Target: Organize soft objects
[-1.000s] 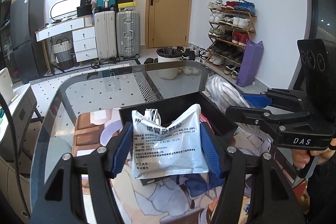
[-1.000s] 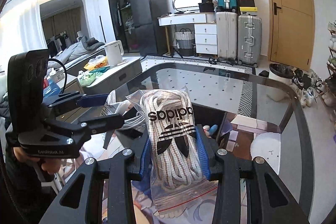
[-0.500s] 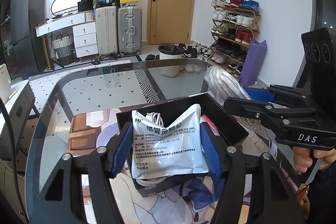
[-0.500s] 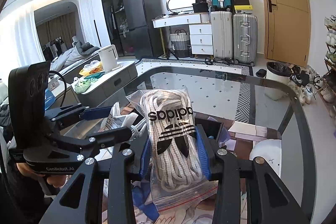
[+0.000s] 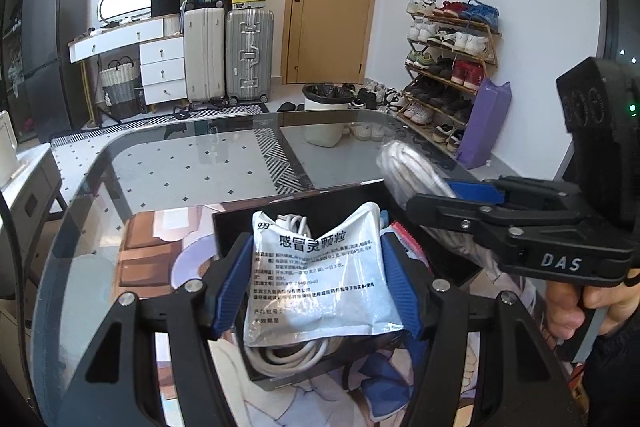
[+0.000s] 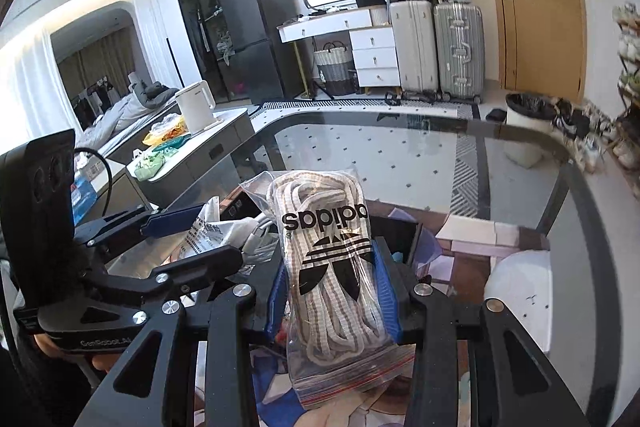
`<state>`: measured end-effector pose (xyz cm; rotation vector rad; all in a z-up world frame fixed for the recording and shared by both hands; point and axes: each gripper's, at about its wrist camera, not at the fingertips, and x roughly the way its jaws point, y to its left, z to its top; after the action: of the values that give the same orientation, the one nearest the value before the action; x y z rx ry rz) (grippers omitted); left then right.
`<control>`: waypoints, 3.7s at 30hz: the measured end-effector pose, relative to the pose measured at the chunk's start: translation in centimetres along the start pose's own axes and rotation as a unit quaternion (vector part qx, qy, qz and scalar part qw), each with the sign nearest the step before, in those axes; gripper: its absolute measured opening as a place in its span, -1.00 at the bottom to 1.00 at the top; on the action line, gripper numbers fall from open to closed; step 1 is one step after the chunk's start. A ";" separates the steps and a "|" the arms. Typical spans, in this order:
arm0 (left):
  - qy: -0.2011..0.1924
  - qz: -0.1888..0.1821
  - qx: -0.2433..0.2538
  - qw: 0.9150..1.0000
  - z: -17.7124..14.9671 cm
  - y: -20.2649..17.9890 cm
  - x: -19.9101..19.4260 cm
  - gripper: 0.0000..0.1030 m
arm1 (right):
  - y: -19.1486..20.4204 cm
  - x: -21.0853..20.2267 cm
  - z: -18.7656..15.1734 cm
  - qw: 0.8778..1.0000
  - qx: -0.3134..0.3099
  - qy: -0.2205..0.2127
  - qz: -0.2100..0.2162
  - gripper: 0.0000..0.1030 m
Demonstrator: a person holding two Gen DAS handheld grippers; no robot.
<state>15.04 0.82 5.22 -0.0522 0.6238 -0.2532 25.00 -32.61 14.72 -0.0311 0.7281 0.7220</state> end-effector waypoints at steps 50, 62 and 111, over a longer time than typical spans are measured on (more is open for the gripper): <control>-0.005 -0.005 0.062 0.998 -0.7 -1.0 -1.2 1.00 | 1.7 -1.4 -1.9 0.994 -0.089 -0.020 -0.054 0.96; -0.064 0.025 0.002 0.998 -1.6 0.5 -5.2 1.00 | 2.4 -6.3 -3.8 0.993 -0.063 -0.089 -0.053 0.99; -0.109 0.084 -0.020 0.990 -5.2 1.6 -4.6 1.00 | 2.4 -5.0 -7.7 0.987 -0.060 -0.133 -0.067 0.99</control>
<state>8.72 3.65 3.40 -0.0638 0.4126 -0.0709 16.31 -35.82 12.48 -0.0913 0.4219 0.6260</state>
